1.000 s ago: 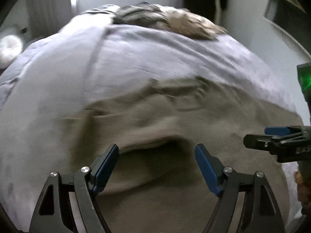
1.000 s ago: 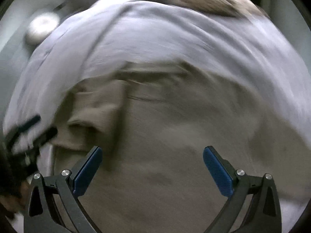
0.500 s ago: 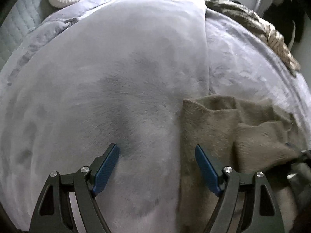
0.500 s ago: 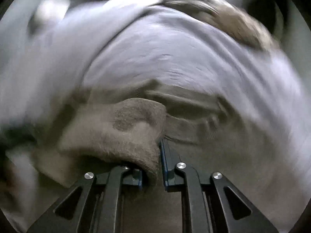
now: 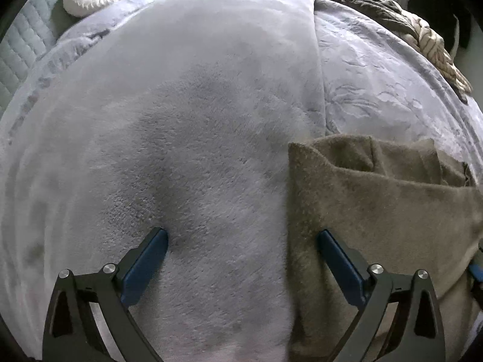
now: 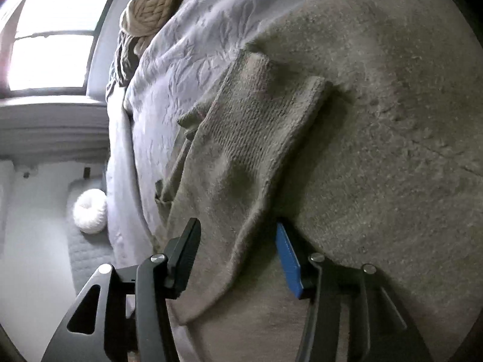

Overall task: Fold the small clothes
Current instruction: 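Grasp the sweater side edge with the right tool, then fold the held side edge inward toward the sweater center with the right tool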

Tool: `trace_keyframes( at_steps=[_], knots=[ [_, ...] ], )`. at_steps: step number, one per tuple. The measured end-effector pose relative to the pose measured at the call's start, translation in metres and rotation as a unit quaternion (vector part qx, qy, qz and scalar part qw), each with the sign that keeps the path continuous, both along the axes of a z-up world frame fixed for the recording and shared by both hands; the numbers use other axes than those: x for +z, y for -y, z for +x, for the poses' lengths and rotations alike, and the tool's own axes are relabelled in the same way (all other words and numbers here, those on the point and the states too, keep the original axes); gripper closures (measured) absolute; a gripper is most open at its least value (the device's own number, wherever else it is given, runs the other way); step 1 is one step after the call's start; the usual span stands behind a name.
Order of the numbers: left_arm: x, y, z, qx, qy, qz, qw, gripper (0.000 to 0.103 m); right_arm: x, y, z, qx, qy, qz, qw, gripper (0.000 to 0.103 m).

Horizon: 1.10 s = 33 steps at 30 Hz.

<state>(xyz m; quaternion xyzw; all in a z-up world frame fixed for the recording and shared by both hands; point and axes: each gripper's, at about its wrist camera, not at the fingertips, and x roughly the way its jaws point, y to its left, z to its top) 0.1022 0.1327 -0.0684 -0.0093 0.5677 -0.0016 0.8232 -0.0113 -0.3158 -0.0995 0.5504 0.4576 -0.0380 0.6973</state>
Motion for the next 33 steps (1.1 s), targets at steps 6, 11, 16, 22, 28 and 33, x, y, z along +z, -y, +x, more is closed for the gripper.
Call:
trace_keyframes(
  at_steps=[6,11,16,22,28,33],
  knots=[
    [0.002,0.018,0.012,-0.038,-0.021,-0.011,0.9990,0.040,-0.008,0.003,0.002,-0.019,-0.018,0.015,1.000,0.097],
    [0.006,0.025,0.018,-0.079,-0.030,-0.051,0.9952,0.079,-0.020,0.003,-0.028,-0.055,-0.038,0.078,0.995,0.093],
    [0.006,0.019,0.025,-0.074,-0.032,-0.058,0.9951,0.059,-0.001,-0.059,-0.033,0.023,0.007,0.092,0.995,0.022],
    [0.008,0.016,0.032,-0.088,-0.016,-0.063,0.9940,0.028,-0.030,-0.188,0.003,0.148,0.006,0.182,0.972,0.033],
    [-0.001,0.023,0.035,-0.109,-0.038,-0.066,0.9911,0.067,-0.047,-0.213,0.026,0.109,0.005,0.202,0.973,0.097],
    [0.009,0.011,0.034,-0.112,-0.022,-0.062,0.9915,0.067,-0.046,-0.251,0.018,0.105,0.007,0.237,0.966,0.097]
  ],
)
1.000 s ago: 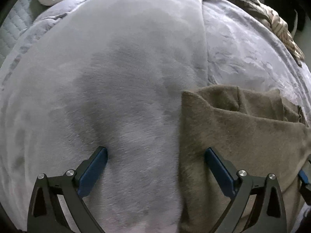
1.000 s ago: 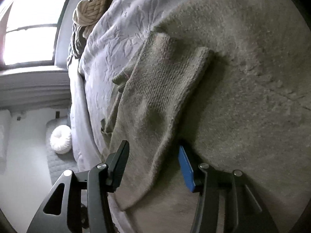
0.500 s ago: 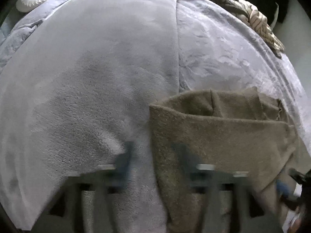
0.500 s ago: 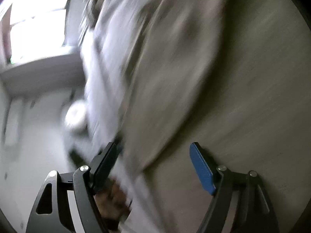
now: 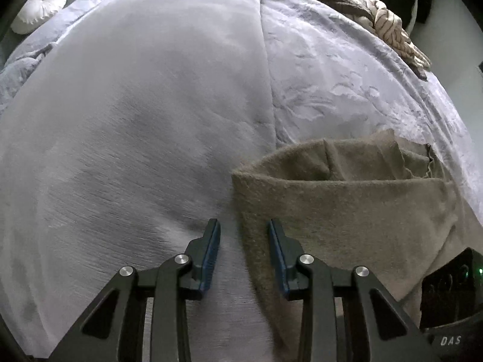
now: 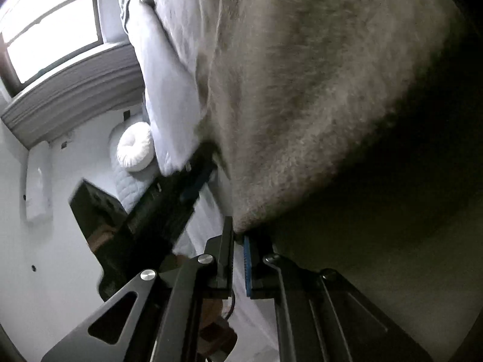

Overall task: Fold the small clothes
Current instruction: 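Fold the held side edge inward toward the sweater center with the right tool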

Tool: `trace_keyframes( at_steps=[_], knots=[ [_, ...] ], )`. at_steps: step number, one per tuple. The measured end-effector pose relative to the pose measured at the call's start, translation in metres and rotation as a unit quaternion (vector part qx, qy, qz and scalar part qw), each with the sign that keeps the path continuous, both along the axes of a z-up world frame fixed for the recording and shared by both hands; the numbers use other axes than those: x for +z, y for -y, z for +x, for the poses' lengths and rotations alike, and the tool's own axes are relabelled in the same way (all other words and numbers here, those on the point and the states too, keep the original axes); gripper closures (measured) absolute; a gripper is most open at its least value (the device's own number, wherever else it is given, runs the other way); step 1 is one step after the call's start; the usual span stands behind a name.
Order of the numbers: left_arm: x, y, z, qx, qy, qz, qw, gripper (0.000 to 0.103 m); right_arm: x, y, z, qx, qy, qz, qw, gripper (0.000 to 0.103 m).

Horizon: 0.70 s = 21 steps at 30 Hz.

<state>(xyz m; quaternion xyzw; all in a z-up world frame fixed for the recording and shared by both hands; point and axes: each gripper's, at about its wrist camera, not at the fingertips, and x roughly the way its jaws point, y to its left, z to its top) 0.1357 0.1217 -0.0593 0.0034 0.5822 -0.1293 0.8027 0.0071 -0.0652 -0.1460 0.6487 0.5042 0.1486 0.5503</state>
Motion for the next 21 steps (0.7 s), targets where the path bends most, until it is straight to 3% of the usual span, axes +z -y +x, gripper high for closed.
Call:
trace_keyframes(
  at_steps=[5,6,8,10,12,15,17,18,19,21],
  knots=[
    [0.001,-0.011,-0.002,0.000,0.005,0.015,0.9999,0.067,-0.015,-0.018,0.003,0.032,-0.036,-0.017,0.999,0.091],
    [0.002,-0.012,-0.004,-0.002,0.007,0.019,0.9998,0.067,-0.010,-0.013,0.002,0.048,-0.035,-0.025,0.998,0.084],
    [0.007,-0.012,-0.009,-0.007,0.015,0.031,0.9994,0.067,0.010,0.004,0.002,0.077,-0.009,-0.064,0.995,0.055],
    [0.012,-0.012,-0.014,-0.011,0.026,0.040,0.9988,0.067,0.035,0.036,-0.003,0.079,0.018,-0.134,0.988,0.043],
    [0.016,-0.011,-0.018,-0.010,0.034,0.041,0.9985,0.067,0.056,0.081,-0.008,0.052,0.024,-0.214,0.975,0.043],
    [0.016,-0.009,-0.021,-0.006,0.035,0.040,0.9986,0.067,0.071,0.146,-0.017,-0.015,-0.006,-0.288,0.957,0.043],
    [0.012,-0.005,-0.021,-0.003,0.035,0.047,0.9983,0.067,0.071,0.183,-0.019,-0.061,-0.032,-0.308,0.949,0.043],
    [0.009,-0.005,-0.022,-0.001,0.034,0.052,0.9981,0.067,0.065,0.204,-0.019,-0.089,-0.042,-0.292,0.951,0.043],
    [0.005,-0.004,-0.024,0.004,0.032,0.057,0.9979,0.067,0.060,0.216,-0.018,-0.102,-0.045,-0.277,0.954,0.044],
    [0.001,-0.005,-0.026,0.011,0.032,0.060,0.9976,0.067,0.057,0.231,-0.006,-0.109,-0.047,-0.265,0.957,0.098]
  ],
)
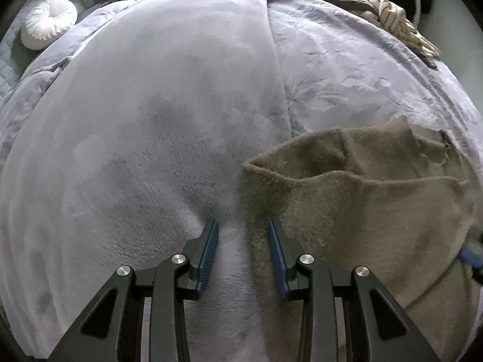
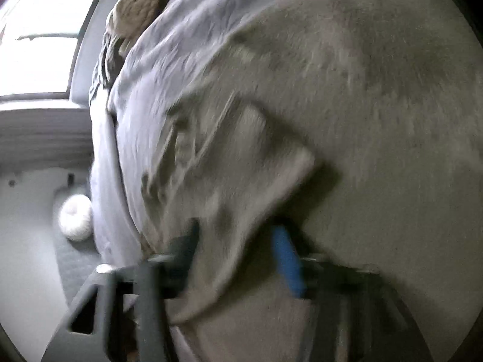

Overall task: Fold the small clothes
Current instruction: 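Fold the held side edge inward toward the sweater center with the right tool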

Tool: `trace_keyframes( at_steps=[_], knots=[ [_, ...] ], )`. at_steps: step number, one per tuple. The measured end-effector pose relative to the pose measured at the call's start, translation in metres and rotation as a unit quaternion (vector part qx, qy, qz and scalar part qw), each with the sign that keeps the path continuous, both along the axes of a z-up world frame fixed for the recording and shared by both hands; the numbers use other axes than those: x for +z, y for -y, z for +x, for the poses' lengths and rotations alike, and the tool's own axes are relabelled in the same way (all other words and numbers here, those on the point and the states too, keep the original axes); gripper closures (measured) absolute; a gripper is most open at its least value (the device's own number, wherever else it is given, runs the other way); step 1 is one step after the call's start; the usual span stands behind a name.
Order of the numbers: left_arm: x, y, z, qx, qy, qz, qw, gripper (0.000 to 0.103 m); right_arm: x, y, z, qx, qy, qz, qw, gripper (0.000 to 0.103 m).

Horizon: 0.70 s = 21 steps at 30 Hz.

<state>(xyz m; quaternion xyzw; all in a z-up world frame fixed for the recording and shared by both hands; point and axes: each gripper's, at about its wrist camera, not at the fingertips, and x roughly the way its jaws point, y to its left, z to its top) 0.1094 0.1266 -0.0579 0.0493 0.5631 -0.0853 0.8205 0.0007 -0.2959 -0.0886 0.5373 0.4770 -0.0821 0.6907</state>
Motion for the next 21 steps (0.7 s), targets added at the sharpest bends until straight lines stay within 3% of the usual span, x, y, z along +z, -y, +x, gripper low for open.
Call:
trace_keyframes(
  at_steps=[5,8,9,11,15,21],
  knots=[
    [-0.003,-0.002,-0.002,0.010,0.002,0.011,0.9999,0.067,0.031,-0.005,0.015,0.061,0.002,-0.100,0.993,0.096],
    [-0.006,0.003,0.000,0.011,0.004,0.017,0.9998,0.066,0.010,0.015,-0.012,0.045,-0.043,-0.090,0.994,0.095],
    [-0.007,0.004,0.000,0.012,0.004,0.019,0.9997,0.063,-0.003,0.027,-0.017,0.031,-0.046,-0.063,0.997,0.095],
    [-0.010,0.007,0.000,0.013,0.007,0.022,0.9996,0.062,-0.001,0.027,-0.025,0.030,-0.039,-0.053,0.997,0.096],
    [-0.009,0.014,-0.002,0.005,0.011,0.042,0.9990,0.061,0.015,0.023,-0.025,0.052,-0.054,-0.104,0.992,0.095],
    [0.018,0.019,-0.011,0.014,0.011,0.032,0.9993,0.061,0.045,0.038,-0.037,0.088,-0.008,-0.154,0.984,0.094]
  ],
)
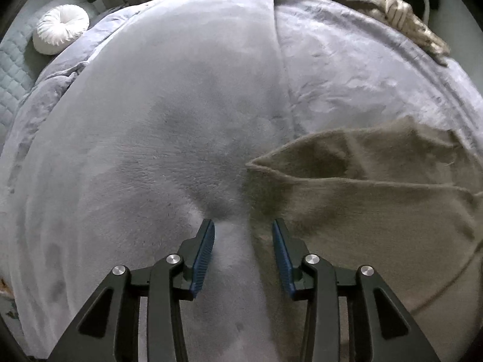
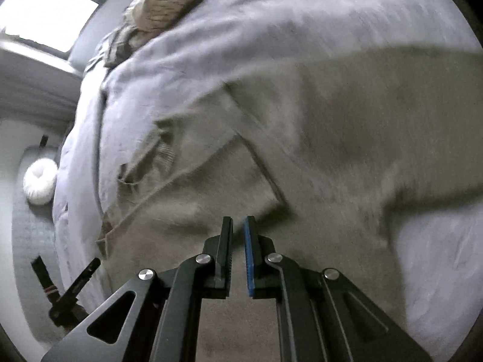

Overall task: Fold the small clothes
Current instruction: 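Fold the held side edge inward toward the sweater center with the right tool, then grasp the other sleeve with the right tool and fold it across the body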

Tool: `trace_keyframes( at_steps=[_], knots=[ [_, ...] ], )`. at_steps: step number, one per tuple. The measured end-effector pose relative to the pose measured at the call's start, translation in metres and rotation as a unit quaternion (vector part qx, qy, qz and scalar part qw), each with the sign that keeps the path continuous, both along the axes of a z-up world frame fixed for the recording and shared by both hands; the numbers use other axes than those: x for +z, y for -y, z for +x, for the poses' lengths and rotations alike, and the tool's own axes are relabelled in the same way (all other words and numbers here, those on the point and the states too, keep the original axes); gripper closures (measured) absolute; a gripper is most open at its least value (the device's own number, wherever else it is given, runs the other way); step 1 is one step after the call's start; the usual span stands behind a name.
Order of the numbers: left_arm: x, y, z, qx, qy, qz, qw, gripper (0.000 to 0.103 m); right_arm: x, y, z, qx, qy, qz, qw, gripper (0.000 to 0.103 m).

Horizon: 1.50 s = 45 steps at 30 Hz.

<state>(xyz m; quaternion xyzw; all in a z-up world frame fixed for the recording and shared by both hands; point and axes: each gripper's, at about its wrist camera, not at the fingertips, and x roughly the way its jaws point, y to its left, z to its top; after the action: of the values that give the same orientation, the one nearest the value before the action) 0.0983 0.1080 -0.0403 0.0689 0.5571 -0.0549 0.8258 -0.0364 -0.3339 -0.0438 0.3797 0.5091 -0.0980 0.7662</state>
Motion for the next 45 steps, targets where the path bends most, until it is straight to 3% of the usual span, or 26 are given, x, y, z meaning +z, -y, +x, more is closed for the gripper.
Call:
trace_keyframes(
  at_steps=[3,4,6,9,11,14,19,24,27,29,31,34,35,37,41,45],
  knots=[
    [0.009,0.011,-0.013,-0.018,0.005,-0.014,0.9997,0.060,0.001,-0.006,0.016,0.031,0.005,-0.020,0.999,0.094],
    [0.007,0.016,-0.016,-0.023,0.003,-0.013,0.9996,0.053,-0.002,-0.007,0.020,0.039,-0.001,-0.030,0.999,0.094],
    [0.000,0.023,-0.023,-0.026,-0.003,-0.007,0.9996,0.048,-0.018,-0.007,0.022,0.053,-0.045,-0.059,0.996,0.094],
    [-0.026,0.018,-0.036,-0.011,-0.033,0.002,0.9994,0.047,-0.034,0.006,0.010,0.038,-0.043,-0.028,0.998,0.099],
    [-0.033,0.006,-0.046,-0.006,-0.022,-0.019,0.9996,0.047,-0.032,0.009,0.003,0.035,-0.038,-0.024,0.998,0.100],
    [-0.031,-0.001,-0.051,-0.011,-0.021,-0.030,0.9993,0.047,-0.028,0.008,-0.002,0.037,-0.042,-0.021,0.998,0.097],
    [-0.018,0.011,-0.052,-0.013,-0.026,-0.003,0.9996,0.047,-0.020,0.012,-0.018,0.026,-0.031,0.006,0.999,0.093],
    [-0.004,0.030,-0.068,-0.023,-0.025,-0.004,0.9994,0.047,-0.014,0.015,-0.030,0.021,-0.029,0.016,0.999,0.091],
    [0.002,0.047,-0.077,-0.031,-0.032,-0.016,0.9989,0.047,-0.016,0.019,-0.036,0.012,-0.031,0.030,0.999,0.080],
    [0.004,0.062,-0.080,-0.039,-0.037,-0.020,0.9983,0.047,-0.017,0.022,-0.040,0.005,-0.032,0.036,0.999,0.064],
    [0.003,0.075,-0.081,-0.045,-0.047,-0.018,0.9977,0.047,-0.017,0.025,-0.044,-0.001,-0.027,0.043,0.999,0.055],
    [0.000,0.095,-0.088,-0.056,-0.053,-0.025,0.9967,0.046,-0.015,0.029,-0.050,-0.003,-0.021,0.046,0.999,0.049],
    [0.001,0.101,-0.089,-0.062,-0.052,-0.025,0.9964,0.041,-0.014,0.031,-0.052,-0.005,-0.018,0.048,0.999,0.044],
    [0.004,0.112,-0.091,-0.068,-0.043,-0.020,0.9965,0.001,-0.011,0.036,-0.056,-0.009,-0.010,0.049,0.999,0.037],
    [0.009,0.140,-0.096,-0.088,-0.030,-0.005,0.9957,0.001,-0.006,0.050,-0.067,-0.021,0.002,0.052,0.998,0.022],
    [0.009,0.163,-0.096,-0.104,-0.038,0.005,0.9938,0.001,-0.001,0.073,-0.082,-0.047,0.017,0.047,0.998,0.017]
  ],
)
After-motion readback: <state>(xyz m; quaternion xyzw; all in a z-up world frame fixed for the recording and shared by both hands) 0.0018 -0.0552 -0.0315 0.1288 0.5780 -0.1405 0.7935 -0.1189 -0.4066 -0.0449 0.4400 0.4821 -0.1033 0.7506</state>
